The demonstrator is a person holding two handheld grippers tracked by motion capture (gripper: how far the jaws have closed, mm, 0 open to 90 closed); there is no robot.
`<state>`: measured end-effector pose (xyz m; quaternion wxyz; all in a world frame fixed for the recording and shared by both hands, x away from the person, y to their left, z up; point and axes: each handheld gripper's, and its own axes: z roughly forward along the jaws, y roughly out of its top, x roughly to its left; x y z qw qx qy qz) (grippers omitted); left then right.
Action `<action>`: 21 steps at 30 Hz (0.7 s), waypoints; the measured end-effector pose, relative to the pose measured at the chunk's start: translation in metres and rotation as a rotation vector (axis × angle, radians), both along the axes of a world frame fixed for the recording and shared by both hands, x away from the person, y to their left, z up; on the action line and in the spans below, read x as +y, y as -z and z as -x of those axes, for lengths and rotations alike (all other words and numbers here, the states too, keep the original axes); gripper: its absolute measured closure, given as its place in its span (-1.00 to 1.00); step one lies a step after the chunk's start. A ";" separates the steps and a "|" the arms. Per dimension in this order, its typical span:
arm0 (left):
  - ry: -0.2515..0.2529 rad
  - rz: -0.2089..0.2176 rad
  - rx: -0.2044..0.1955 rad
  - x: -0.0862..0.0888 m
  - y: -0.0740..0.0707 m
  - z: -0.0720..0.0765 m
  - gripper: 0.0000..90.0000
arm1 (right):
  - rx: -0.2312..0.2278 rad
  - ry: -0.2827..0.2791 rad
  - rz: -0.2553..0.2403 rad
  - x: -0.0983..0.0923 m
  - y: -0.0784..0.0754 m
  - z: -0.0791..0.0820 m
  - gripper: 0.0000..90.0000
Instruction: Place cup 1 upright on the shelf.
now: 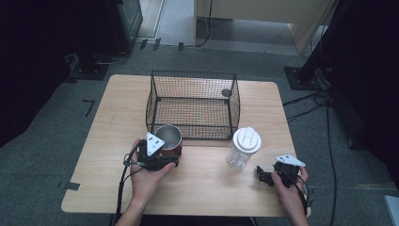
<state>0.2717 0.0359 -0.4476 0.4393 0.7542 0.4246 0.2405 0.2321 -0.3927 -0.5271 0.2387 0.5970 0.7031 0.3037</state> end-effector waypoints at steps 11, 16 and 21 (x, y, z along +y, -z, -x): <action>0.021 0.026 -0.068 -0.001 -0.020 0.001 -0.81 | 0.000 0.000 0.000 0.000 0.000 0.000 -1.00; 0.015 0.048 -0.108 0.000 -0.030 -0.002 -0.81 | 0.000 0.001 -0.001 0.000 0.000 0.000 -1.00; 0.014 0.060 -0.129 0.000 -0.036 -0.005 -0.81 | 0.000 0.000 0.000 0.000 0.000 0.000 -1.00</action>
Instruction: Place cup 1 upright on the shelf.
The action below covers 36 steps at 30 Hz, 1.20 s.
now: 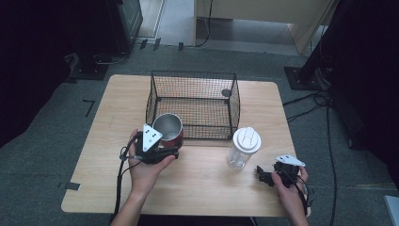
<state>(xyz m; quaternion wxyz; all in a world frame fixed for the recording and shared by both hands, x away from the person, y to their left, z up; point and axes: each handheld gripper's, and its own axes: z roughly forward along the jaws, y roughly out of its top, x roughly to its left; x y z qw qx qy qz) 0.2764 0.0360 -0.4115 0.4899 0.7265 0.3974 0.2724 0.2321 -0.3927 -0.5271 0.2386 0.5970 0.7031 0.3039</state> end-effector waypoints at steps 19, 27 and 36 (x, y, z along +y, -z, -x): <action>-0.011 0.003 -0.094 -0.009 -0.034 -0.020 -0.81 | 0.000 0.001 -0.001 0.000 0.000 0.000 -1.00; -0.025 0.025 -0.118 -0.011 -0.042 -0.035 -0.81 | -0.001 0.000 -0.001 0.000 0.000 0.000 -1.00; -0.058 0.036 -0.120 -0.013 -0.041 -0.055 -0.81 | 0.000 0.001 -0.002 0.000 0.000 0.000 -1.00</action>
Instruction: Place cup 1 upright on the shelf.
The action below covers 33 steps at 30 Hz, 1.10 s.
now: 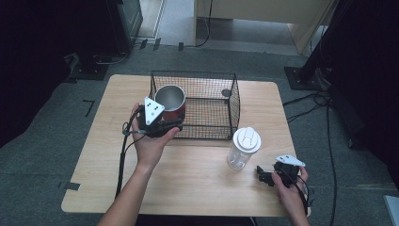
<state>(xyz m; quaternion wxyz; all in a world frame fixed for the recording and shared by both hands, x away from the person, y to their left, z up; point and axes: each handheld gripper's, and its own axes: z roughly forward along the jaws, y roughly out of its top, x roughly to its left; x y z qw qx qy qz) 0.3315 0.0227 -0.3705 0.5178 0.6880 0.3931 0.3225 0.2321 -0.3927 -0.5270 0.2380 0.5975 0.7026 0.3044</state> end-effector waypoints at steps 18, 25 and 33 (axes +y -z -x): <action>-0.067 -0.015 0.077 -0.014 0.030 -0.046 -0.81 | 0.000 -0.013 0.001 -0.001 0.000 0.000 -1.00; -0.073 -0.050 0.103 -0.021 0.037 -0.058 -0.81 | -0.001 -0.020 0.001 -0.001 0.000 0.000 -1.00; -0.079 -0.084 0.158 -0.025 0.047 -0.074 -0.81 | 0.000 -0.021 0.002 -0.001 0.000 0.000 -1.00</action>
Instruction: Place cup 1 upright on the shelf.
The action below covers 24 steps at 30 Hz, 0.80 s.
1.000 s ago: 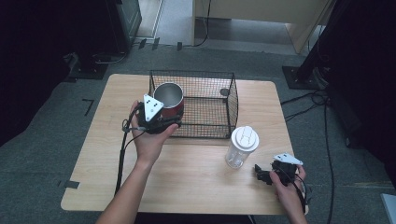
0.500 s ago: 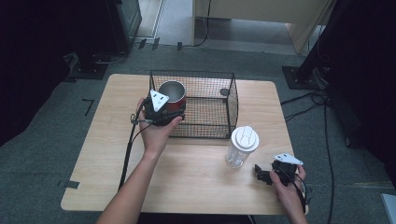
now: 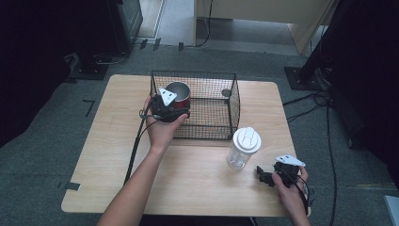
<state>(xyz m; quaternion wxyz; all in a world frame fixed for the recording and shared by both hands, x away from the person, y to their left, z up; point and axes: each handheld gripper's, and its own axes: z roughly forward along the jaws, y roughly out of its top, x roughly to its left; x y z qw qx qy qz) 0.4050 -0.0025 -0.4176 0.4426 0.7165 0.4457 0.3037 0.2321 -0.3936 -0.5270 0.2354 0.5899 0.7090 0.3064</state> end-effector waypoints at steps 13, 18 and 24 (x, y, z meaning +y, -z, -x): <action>-0.024 -0.041 0.081 -0.005 0.015 -0.009 -0.81 | 0.001 -0.006 0.001 0.000 0.000 0.000 -1.00; -0.037 -0.057 0.098 -0.006 0.014 -0.010 -0.81 | 0.001 -0.006 0.001 0.000 0.000 0.000 -1.00; -0.038 -0.083 0.147 -0.007 0.014 -0.013 -0.81 | 0.000 -0.006 0.001 0.000 0.000 0.000 -1.00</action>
